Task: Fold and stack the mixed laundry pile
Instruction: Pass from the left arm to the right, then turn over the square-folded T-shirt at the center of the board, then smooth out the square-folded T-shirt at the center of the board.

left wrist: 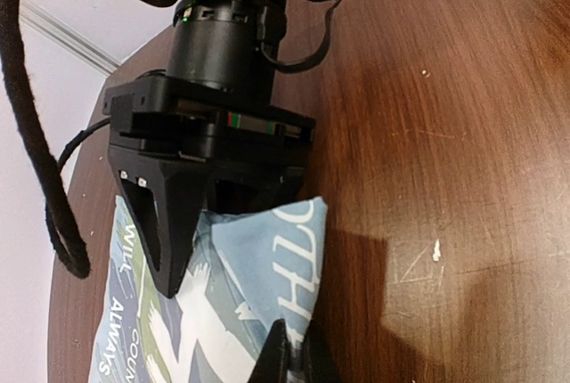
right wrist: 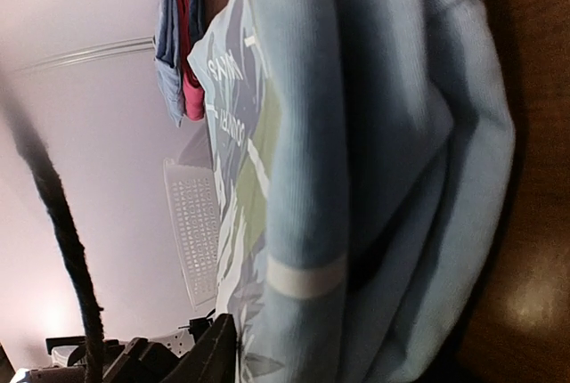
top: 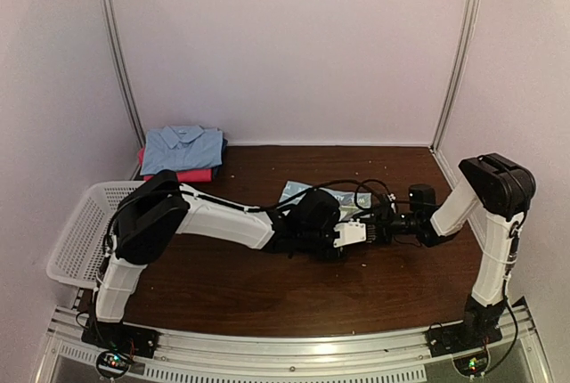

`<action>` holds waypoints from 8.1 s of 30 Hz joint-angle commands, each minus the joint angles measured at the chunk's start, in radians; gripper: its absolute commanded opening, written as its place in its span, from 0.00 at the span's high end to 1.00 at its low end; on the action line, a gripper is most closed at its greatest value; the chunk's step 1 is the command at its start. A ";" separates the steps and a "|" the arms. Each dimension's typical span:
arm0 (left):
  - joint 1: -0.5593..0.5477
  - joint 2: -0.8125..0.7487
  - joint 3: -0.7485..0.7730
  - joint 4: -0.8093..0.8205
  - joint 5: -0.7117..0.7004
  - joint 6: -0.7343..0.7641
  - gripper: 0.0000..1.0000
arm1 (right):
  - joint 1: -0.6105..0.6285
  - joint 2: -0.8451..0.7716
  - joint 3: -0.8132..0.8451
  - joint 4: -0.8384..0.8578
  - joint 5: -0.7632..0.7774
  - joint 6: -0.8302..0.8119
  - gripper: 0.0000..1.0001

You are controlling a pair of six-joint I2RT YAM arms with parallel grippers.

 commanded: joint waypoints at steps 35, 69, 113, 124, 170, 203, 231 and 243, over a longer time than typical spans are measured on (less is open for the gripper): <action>0.044 -0.269 -0.164 -0.040 -0.301 -0.298 0.02 | -0.066 -0.279 0.269 -1.292 0.375 -0.787 1.00; 0.384 -0.657 -0.307 -0.404 -0.356 -0.702 0.02 | 0.473 0.244 1.237 -2.122 1.466 -0.982 1.00; 0.360 -0.243 -0.115 -0.316 0.229 -0.680 0.16 | 0.328 -0.313 0.252 -1.120 0.640 -0.834 0.46; 0.465 -0.363 -0.239 -0.289 0.357 -0.555 0.20 | 0.556 -0.609 0.141 -1.046 0.611 -0.632 0.43; 0.515 -0.034 0.096 -0.462 0.435 -0.038 0.63 | 0.183 -0.206 0.439 -1.169 0.467 -1.135 0.62; 0.518 -0.172 -0.047 -0.438 0.407 -0.095 1.00 | 0.206 -0.234 0.559 -1.284 0.513 -1.143 1.00; 0.578 -0.315 -0.219 -0.350 0.387 -0.168 1.00 | 0.214 -0.201 0.686 -1.266 0.556 -1.142 1.00; 0.613 -0.233 -0.153 -0.388 0.351 -0.160 1.00 | 0.213 -0.057 0.756 -1.220 0.576 -1.149 1.00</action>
